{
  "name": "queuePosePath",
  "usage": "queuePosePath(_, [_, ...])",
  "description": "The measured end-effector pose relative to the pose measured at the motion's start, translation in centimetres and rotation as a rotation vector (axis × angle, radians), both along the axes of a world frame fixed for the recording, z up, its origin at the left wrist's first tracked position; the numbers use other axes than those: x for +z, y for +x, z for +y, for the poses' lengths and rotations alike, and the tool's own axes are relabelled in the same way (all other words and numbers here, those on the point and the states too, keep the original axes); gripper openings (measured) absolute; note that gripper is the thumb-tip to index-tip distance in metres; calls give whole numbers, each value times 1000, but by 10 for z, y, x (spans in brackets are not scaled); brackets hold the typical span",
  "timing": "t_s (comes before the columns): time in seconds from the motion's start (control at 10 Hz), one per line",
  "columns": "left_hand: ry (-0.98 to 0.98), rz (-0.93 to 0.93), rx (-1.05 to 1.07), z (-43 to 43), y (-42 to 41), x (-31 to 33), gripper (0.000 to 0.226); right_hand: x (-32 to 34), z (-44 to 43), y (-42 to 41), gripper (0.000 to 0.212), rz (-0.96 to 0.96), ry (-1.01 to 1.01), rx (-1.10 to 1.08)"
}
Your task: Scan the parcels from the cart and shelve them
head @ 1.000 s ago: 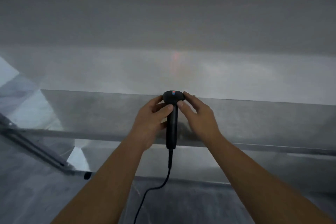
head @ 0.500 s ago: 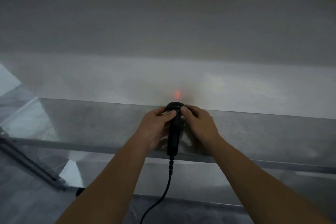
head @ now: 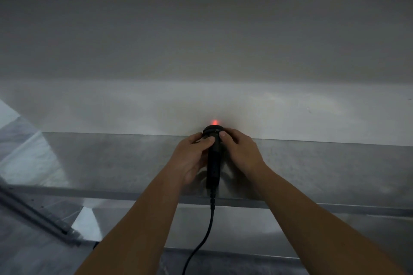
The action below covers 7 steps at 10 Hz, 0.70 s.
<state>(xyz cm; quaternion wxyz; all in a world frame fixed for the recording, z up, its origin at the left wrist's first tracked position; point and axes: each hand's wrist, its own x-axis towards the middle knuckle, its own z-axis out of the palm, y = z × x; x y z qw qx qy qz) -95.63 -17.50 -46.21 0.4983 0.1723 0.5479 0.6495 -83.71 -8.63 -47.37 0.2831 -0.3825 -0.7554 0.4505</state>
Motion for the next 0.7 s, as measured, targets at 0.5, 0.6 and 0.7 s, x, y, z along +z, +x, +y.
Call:
queuePosePath(0.5, [-3, 94, 32, 2, -6, -11, 54, -7, 5, 12, 46, -33, 57, 63])
queuePosePath(0.6, [6, 141, 45, -3, -6, -7, 43, -6, 2, 17, 47, -50, 72, 62])
queuePosePath(0.7, [-90, 274, 63, -10, -9, 0, 43, 2, -6, 21, 47, -75, 14, 37])
